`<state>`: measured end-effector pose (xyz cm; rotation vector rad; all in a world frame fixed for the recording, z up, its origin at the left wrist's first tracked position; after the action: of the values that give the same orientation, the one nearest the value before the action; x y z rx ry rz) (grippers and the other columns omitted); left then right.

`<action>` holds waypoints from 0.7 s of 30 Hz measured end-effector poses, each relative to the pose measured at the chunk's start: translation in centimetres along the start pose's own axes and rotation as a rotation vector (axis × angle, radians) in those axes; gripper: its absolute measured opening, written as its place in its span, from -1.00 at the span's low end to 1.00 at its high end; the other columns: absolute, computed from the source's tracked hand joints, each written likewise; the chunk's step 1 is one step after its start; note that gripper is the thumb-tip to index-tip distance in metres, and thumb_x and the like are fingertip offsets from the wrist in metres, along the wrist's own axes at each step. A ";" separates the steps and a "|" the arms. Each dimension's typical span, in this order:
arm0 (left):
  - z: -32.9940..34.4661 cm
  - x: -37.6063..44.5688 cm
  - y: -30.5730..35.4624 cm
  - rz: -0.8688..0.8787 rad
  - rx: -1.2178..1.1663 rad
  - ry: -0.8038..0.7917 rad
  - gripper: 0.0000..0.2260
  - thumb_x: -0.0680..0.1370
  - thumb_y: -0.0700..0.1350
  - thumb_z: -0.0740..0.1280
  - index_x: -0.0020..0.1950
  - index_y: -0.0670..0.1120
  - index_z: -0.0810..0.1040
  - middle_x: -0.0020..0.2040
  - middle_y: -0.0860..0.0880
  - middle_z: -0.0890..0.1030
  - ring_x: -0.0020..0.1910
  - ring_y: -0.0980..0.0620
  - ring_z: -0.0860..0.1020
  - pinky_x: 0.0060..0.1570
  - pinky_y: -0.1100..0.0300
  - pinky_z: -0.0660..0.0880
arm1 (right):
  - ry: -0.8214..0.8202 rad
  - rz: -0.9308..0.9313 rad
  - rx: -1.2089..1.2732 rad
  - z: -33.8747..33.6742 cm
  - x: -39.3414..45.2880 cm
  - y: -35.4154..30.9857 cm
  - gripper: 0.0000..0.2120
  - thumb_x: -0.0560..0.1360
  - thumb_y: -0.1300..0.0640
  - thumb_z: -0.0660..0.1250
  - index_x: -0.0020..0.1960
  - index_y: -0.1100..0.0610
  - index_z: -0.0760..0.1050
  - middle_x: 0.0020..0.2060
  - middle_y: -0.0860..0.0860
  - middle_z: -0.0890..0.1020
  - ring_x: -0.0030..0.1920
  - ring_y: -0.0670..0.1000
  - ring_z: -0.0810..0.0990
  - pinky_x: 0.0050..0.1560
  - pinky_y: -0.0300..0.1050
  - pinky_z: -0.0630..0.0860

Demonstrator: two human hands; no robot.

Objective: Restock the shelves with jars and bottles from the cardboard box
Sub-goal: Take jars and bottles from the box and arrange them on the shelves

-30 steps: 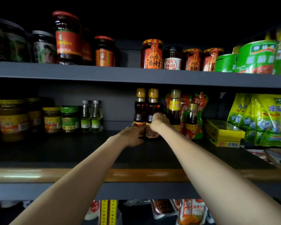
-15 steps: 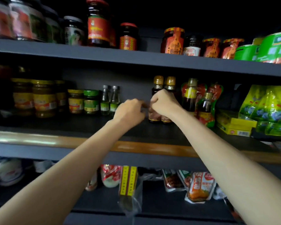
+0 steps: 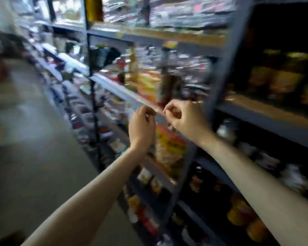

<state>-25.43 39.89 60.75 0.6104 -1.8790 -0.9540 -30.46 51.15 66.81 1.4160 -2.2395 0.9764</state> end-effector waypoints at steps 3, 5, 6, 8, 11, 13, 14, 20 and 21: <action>-6.3 2.8 -11.4 -0.180 0.193 -0.004 -0.82 0.49 -0.26 0.23 0.03 -0.22 0.56 0.03 -0.20 0.56 0.09 -0.18 0.48 0.05 0.14 0.29 | -0.380 -0.005 -0.021 12.2 4.2 -3.5 -0.91 0.45 0.23 0.32 -0.11 0.18 0.60 -0.23 0.16 0.67 -0.16 0.17 0.64 -0.09 0.00 0.54; -10.9 4.1 -17.6 -0.332 0.285 -0.010 -0.81 0.50 -0.23 0.24 0.06 -0.21 0.55 0.08 -0.23 0.53 0.13 -0.21 0.45 0.12 0.06 0.29 | -0.584 -0.077 -0.095 19.0 6.1 -6.5 -0.87 0.47 0.17 0.31 -0.03 0.14 0.61 -0.09 0.13 0.68 -0.02 0.14 0.62 -0.01 -0.09 0.47; -13.2 4.8 -20.3 -0.404 0.308 0.006 -0.80 0.50 -0.22 0.23 0.08 -0.21 0.55 0.10 -0.24 0.52 0.14 -0.22 0.45 0.13 0.05 0.31 | -0.672 -0.107 -0.123 22.1 6.9 -7.9 -0.86 0.48 0.14 0.30 -0.01 0.12 0.61 -0.06 0.11 0.67 0.01 0.12 0.61 0.01 -0.11 0.46; -17.7 6.1 -25.0 -0.518 0.325 0.064 -0.80 0.50 -0.22 0.23 0.08 -0.22 0.54 0.10 -0.25 0.51 0.14 -0.21 0.46 0.13 0.08 0.32 | -0.805 -0.147 -0.111 27.7 8.4 -10.7 -0.86 0.50 0.12 0.28 -0.02 0.09 0.59 -0.09 0.07 0.66 -0.03 0.08 0.61 -0.02 -0.14 0.50; -23.5 7.6 -31.1 -0.663 0.335 0.167 -0.80 0.51 -0.22 0.21 0.09 -0.24 0.51 0.12 -0.24 0.49 0.15 -0.19 0.46 0.16 0.10 0.32 | -0.943 -0.186 -0.044 36.0 10.5 -14.8 -0.86 0.54 0.17 0.24 0.00 0.11 0.57 -0.17 0.04 0.63 -0.17 -0.01 0.59 -0.30 -0.33 0.44; -25.7 8.3 -34.2 -0.761 0.335 0.181 -0.76 0.51 -0.20 0.22 0.15 -0.23 0.48 0.18 -0.23 0.45 0.20 -0.20 0.43 0.22 0.07 0.35 | -1.024 -0.181 0.019 40.2 11.5 -16.5 -0.88 0.55 0.21 0.23 -0.03 0.12 0.54 -0.23 0.02 0.65 -0.32 -0.05 0.62 -0.43 -0.40 0.43; -27.3 8.6 -36.3 -0.824 0.350 0.188 -0.73 0.51 -0.18 0.23 0.19 -0.22 0.45 0.22 -0.22 0.42 0.23 -0.20 0.41 0.26 0.04 0.35 | -1.080 -0.195 0.045 43.3 12.3 -17.7 -0.89 0.56 0.21 0.23 -0.05 0.12 0.53 -0.25 0.02 0.65 -0.38 -0.08 0.63 -0.45 -0.39 0.45; -38.3 10.5 -49.4 -1.280 0.438 0.210 -0.51 0.55 -0.03 0.23 0.43 -0.15 0.21 0.42 -0.19 0.22 0.39 -0.21 0.26 0.36 -0.03 0.23 | -1.316 -0.414 0.092 61.5 18.6 -25.3 -0.86 0.55 0.28 0.20 -0.15 0.15 0.48 -0.28 0.08 0.64 -0.40 0.01 0.65 -0.45 -0.23 0.55; -40.3 10.2 -51.4 -1.344 0.425 0.257 -0.51 0.55 -0.03 0.23 0.43 -0.15 0.22 0.42 -0.18 0.21 0.39 -0.21 0.25 0.36 -0.03 0.21 | -1.348 -0.464 0.084 64.5 19.4 -26.7 -0.87 0.55 0.28 0.20 -0.14 0.15 0.48 -0.28 0.06 0.63 -0.39 0.01 0.65 -0.46 -0.25 0.54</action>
<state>6.84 -11.97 35.44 2.2744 -1.2774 -1.1376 -10.01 -13.77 42.03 3.0094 -2.2684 -0.2046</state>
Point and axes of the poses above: each hand's wrist, its own x-axis towards the middle knuckle, its own z-axis out of the palm, y = z × x, the point moved 2 cm from there along x, towards the middle knuckle
